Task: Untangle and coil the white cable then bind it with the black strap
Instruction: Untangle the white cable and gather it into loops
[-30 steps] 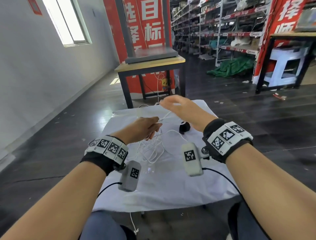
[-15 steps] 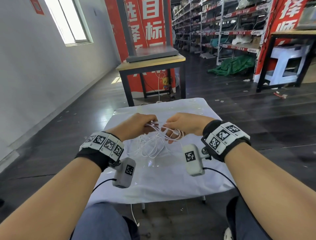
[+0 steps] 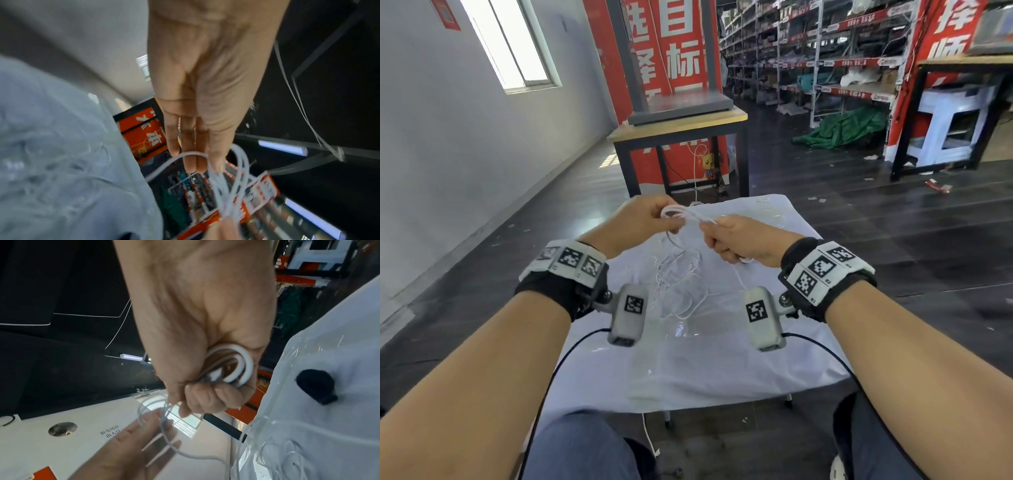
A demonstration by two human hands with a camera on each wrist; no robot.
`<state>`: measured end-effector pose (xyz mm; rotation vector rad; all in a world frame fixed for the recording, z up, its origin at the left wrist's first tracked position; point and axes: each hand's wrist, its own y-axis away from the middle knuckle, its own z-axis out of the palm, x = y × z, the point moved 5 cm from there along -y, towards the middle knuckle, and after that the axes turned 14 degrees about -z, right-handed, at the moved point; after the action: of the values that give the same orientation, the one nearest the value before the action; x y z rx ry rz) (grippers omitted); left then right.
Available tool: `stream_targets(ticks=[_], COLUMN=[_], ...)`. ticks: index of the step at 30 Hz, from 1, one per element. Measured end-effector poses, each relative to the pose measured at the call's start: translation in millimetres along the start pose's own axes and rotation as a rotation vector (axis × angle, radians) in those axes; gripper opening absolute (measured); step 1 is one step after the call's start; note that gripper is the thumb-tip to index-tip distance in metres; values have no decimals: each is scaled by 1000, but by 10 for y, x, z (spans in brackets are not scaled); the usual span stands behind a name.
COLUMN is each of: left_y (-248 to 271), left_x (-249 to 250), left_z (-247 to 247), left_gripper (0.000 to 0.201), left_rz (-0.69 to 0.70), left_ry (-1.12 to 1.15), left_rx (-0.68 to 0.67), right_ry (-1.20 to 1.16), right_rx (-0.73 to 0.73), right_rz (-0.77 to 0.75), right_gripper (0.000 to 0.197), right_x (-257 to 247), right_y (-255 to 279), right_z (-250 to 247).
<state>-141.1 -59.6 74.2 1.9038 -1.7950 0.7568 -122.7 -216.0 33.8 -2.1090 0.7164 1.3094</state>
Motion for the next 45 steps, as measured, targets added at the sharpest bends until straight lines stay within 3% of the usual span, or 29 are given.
stream_targets(ticks=[3,7,14,20,23,26,30,34,39,45], left_y=[-36,-63,-128,-109,-103,-72,-57,-51,-22,-13], left_x=[26,212,380,338,292,258,208,180,148,75], left_z=[-90,-130,-155,-149,-135,-113,-96,-43,-26,-31], left_gripper=[25,21,14,15,21,30,29,21,22,31], left_rz=[-110,-130,-200,-277,-325,-320,-333,-402,-450,-544], left_ry=[417,634,939,1028,1028,980,906,865,941,958], left_rx=[-92,-13,16,-7,-102,-238,-307,-285,-294,-204], right_ry=[21,27,-16,76,62,-129,-255,-232,-255,-366], right_rx=[116,213,117,107,47,8,-54,-108,-134,-261], right_rz=[-70,-132,-127,-66,-64,0,20,69,73,118], right_gripper=[38,29,31,35,37,36,35,36,36,35], right_x=[-9,-47,-99,-161,-159,-127,-92,-34,24,30], right_y=[-33,-132,-210,-172,-187,-152,-108,-89,-58,-14], right_z=[-94,-140,-95,-126,-74,-10,65,133,157,276])
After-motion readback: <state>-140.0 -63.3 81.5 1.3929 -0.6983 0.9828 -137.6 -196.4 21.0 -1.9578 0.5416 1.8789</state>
